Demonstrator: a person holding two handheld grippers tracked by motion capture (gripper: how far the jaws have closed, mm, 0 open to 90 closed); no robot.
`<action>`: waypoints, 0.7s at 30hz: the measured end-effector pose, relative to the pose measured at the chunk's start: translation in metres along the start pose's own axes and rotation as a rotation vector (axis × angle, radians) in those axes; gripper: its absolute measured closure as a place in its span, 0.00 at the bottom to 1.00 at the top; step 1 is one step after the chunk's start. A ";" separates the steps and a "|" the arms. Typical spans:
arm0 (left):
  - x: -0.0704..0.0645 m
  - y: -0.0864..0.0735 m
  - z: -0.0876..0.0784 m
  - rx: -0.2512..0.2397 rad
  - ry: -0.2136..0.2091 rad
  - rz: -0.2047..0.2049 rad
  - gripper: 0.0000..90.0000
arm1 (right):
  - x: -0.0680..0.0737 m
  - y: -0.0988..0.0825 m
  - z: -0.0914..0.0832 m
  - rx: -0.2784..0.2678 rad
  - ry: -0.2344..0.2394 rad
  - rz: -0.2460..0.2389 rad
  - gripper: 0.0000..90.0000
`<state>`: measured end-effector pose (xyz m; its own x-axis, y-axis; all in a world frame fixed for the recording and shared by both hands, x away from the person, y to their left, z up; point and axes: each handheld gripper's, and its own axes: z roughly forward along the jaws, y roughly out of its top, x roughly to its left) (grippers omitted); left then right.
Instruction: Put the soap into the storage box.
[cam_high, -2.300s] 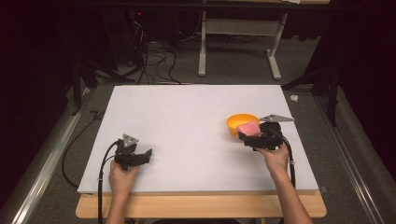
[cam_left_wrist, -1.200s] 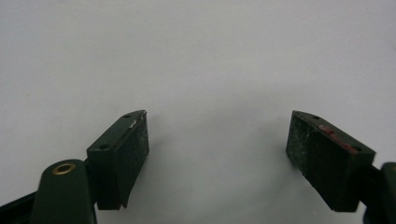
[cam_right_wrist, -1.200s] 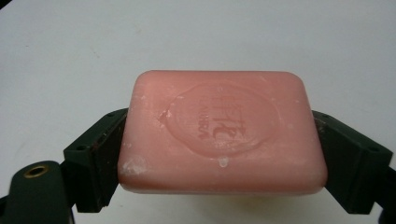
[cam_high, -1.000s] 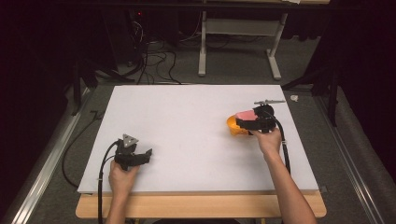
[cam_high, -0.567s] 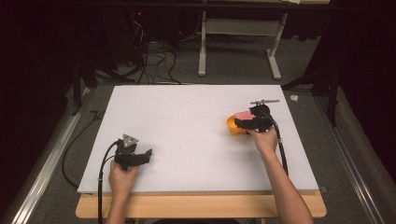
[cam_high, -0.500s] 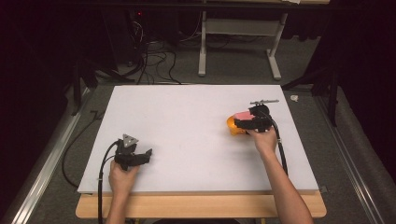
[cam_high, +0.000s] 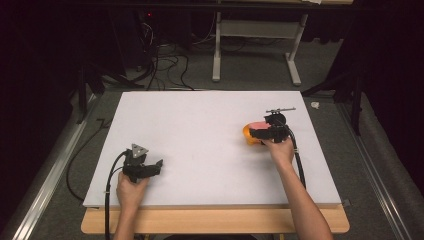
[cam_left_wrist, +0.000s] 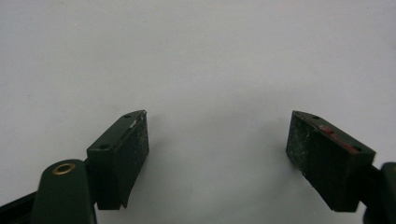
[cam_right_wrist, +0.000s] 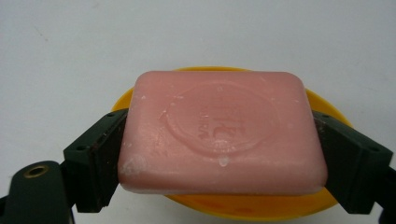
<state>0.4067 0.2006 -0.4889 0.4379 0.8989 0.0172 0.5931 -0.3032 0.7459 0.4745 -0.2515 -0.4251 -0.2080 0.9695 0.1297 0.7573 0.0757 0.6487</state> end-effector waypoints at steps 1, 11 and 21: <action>0.000 0.000 0.000 0.000 0.000 0.000 0.24 | 0.000 0.000 0.000 0.000 0.001 -0.001 0.15; 0.000 0.000 0.000 0.000 0.001 0.001 0.24 | -0.002 0.000 0.003 0.007 0.001 0.023 0.15; 0.000 0.000 0.000 0.000 0.000 -0.001 0.24 | -0.003 -0.001 0.007 0.023 0.004 0.047 0.15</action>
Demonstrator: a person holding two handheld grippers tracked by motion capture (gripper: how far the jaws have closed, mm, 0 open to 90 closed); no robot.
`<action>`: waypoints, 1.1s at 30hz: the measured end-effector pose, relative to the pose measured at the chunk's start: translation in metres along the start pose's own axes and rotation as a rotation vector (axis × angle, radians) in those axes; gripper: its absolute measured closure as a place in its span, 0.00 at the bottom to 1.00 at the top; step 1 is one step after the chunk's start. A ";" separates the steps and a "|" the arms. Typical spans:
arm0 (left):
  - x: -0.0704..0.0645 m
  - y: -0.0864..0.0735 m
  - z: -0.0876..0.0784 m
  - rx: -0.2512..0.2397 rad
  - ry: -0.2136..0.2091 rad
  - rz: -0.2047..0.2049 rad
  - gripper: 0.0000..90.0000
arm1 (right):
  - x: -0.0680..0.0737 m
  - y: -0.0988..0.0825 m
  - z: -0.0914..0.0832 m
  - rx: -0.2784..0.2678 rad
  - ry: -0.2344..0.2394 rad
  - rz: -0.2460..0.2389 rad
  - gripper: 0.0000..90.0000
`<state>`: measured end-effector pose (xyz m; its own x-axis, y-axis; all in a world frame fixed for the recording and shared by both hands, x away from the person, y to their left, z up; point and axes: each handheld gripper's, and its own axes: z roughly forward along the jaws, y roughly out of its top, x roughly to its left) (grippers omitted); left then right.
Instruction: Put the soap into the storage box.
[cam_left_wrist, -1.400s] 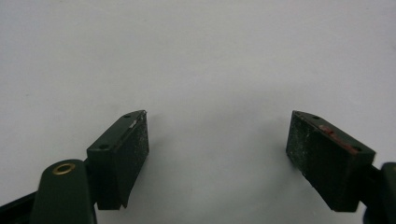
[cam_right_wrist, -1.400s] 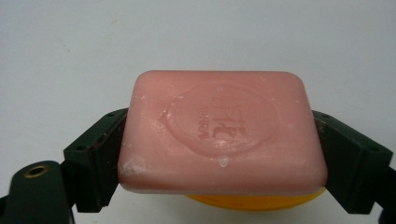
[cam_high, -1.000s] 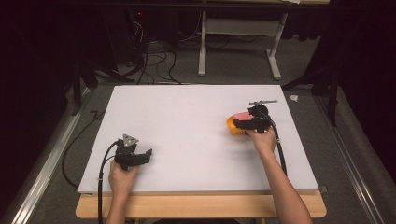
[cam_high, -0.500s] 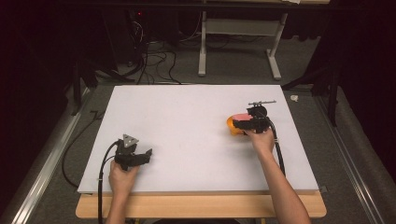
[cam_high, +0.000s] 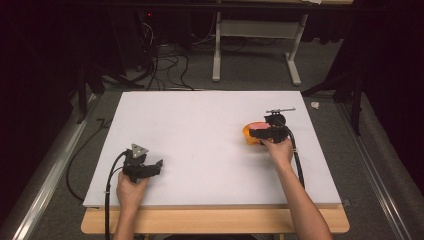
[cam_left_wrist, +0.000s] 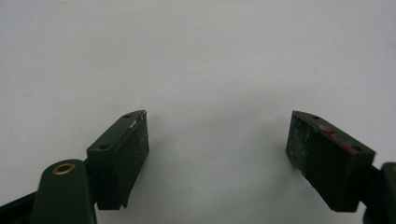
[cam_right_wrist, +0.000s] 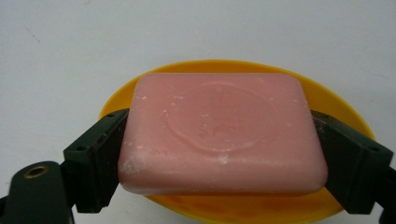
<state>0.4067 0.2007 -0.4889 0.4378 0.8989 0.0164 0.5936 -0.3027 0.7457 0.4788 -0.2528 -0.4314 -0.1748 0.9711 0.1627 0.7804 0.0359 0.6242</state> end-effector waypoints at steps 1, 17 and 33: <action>0.000 0.000 0.000 0.000 0.000 0.000 0.24 | 0.000 0.000 0.000 0.003 0.002 0.006 0.15; 0.000 0.000 0.000 0.000 0.000 0.000 0.24 | -0.001 -0.001 -0.001 -0.017 0.006 0.029 0.14; 0.000 0.000 0.000 -0.001 0.001 0.002 0.24 | 0.001 -0.002 -0.011 -0.056 0.006 0.019 0.14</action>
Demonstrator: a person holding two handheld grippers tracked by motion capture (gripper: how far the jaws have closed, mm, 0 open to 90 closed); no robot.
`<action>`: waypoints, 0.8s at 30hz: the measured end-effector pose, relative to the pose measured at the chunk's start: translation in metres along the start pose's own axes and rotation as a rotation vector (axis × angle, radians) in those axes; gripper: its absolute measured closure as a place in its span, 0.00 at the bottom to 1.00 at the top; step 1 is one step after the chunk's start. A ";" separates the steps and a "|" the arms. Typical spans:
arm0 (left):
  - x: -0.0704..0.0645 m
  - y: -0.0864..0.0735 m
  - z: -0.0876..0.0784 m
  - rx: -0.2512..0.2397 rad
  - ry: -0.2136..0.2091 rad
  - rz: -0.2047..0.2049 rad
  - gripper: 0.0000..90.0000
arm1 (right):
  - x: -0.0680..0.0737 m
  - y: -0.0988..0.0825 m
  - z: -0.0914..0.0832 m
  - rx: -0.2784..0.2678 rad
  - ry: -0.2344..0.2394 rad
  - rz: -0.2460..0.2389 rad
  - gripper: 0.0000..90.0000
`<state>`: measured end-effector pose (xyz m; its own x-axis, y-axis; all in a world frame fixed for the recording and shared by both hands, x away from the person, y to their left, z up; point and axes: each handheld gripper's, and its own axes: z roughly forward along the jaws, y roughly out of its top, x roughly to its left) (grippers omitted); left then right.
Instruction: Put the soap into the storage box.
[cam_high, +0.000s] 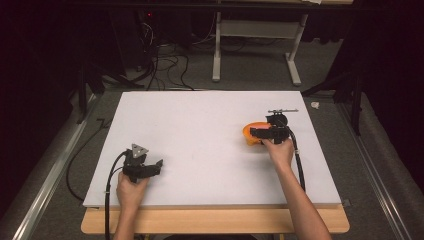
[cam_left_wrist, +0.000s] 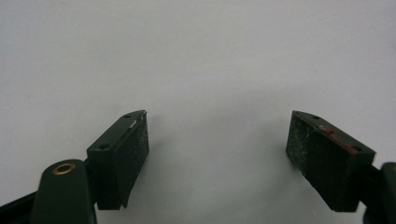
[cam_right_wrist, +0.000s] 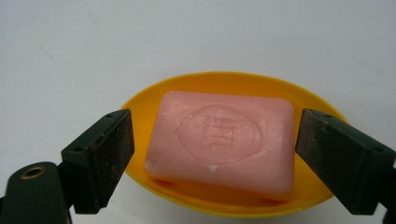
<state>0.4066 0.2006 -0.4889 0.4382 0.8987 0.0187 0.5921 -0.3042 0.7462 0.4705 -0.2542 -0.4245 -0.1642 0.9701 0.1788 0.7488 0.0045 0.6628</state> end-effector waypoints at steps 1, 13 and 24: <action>0.000 0.000 0.000 0.000 0.000 0.000 0.24 | -0.001 0.000 -0.001 -0.006 0.008 -0.002 0.14; 0.000 0.000 0.000 0.000 0.000 0.000 0.24 | 0.001 -0.009 -0.022 -0.075 0.041 -0.103 0.18; 0.000 0.000 0.000 0.000 0.000 -0.001 0.24 | 0.008 -0.014 -0.044 -0.120 0.053 -0.164 0.18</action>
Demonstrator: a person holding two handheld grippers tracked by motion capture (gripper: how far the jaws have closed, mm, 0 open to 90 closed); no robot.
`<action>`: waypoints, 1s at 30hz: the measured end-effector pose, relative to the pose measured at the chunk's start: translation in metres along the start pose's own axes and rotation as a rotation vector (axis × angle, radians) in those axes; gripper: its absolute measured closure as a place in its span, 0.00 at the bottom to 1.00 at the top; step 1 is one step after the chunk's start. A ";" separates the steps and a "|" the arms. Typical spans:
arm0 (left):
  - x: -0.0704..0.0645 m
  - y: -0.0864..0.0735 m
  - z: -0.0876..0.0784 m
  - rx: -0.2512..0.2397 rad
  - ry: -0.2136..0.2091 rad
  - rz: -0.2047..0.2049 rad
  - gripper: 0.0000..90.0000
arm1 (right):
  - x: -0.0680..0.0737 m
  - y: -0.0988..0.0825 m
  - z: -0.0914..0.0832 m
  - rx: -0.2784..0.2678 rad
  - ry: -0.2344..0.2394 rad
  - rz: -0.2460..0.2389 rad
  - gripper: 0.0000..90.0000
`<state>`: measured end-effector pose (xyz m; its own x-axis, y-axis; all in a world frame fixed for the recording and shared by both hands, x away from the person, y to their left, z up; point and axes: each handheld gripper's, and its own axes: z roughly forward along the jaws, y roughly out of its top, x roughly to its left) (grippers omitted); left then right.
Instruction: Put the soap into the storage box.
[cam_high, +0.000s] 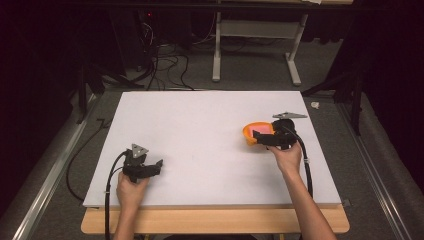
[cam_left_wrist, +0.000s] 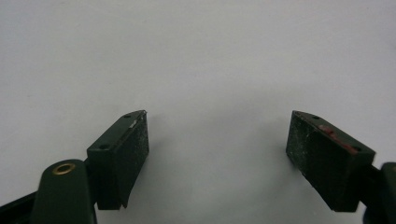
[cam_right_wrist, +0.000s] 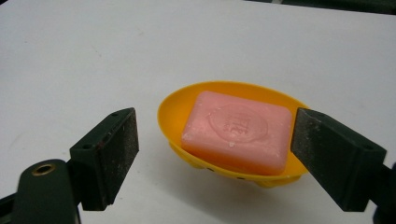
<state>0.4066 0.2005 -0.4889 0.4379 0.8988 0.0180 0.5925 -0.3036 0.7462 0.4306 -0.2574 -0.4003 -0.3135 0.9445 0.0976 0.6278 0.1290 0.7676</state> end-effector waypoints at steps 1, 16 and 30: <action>0.000 0.000 0.000 0.000 0.000 0.000 0.24 | 0.000 -0.001 -0.002 -0.011 0.002 -0.007 0.18; 0.000 0.000 0.000 0.001 -0.003 -0.002 0.24 | -0.003 -0.022 -0.027 -0.055 0.038 -0.001 0.21; 0.000 0.000 0.000 0.001 -0.002 -0.001 0.24 | -0.009 -0.042 -0.042 -0.085 0.046 0.015 0.22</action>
<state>0.4068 0.2007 -0.4889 0.4389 0.8984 0.0159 0.5937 -0.3032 0.7454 0.3769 -0.2843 -0.4072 -0.3388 0.9309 0.1369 0.5703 0.0874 0.8168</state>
